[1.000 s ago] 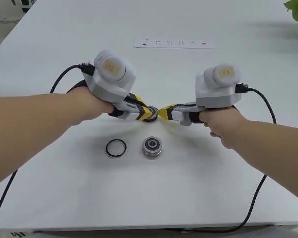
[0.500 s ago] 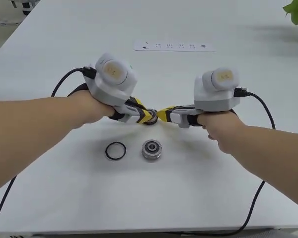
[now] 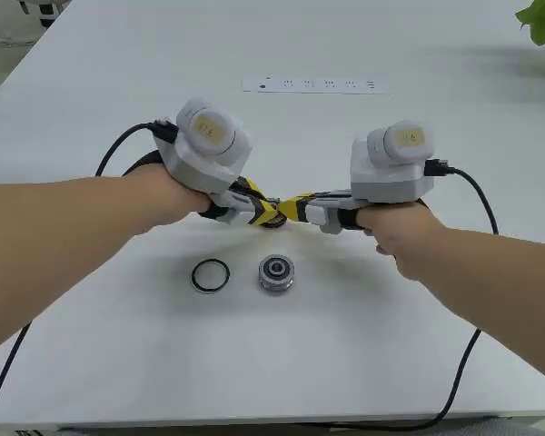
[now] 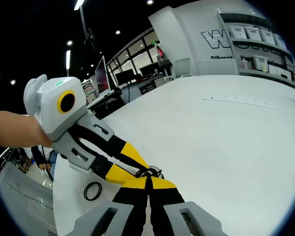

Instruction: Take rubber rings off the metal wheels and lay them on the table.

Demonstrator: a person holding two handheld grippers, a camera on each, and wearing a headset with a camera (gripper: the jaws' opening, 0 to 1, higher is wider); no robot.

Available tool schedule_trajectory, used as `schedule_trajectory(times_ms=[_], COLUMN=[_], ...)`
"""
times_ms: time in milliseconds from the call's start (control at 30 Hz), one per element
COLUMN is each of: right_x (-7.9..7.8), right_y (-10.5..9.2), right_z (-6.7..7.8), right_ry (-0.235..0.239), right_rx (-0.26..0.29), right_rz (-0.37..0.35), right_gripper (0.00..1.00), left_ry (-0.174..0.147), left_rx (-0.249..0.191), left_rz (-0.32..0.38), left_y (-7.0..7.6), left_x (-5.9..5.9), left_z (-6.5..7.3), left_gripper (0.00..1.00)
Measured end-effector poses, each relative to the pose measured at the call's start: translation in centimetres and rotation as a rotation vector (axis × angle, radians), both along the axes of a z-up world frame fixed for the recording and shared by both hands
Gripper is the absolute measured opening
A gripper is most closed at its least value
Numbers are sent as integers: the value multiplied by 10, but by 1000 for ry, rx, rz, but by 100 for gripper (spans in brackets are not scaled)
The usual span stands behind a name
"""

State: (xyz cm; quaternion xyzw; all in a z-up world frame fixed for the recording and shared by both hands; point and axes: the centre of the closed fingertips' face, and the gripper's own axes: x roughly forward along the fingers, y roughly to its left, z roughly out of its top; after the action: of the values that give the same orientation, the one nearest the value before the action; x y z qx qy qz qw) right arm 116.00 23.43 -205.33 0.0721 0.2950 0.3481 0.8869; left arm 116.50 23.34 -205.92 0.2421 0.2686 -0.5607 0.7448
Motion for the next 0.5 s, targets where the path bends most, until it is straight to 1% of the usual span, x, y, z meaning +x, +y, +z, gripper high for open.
schedule_trajectory(times_ms=[300,367,433,467,500], right_x=[-2,-2,-2,-2,-4], right_y=[3,4,5,6,11], right_z=[2,4,4,5,8], right_ry=[-2,-8,-10,-11,-6], right_rx=[13,28,19,26,55], right_rz=[10,11,18,22,39], right_gripper=[0,0,0,0,0], left_ry=[-3,-3,-3,-3,-3], left_rx=[2,3,2,3,4], left_rz=[-7,-8,-7,-7,-7], left_y=[0,0,0,0,0], left_x=[-1,-1,-1,-1,-1], left_z=[0,0,0,0,0], left_gripper=[6,6,6,6,6])
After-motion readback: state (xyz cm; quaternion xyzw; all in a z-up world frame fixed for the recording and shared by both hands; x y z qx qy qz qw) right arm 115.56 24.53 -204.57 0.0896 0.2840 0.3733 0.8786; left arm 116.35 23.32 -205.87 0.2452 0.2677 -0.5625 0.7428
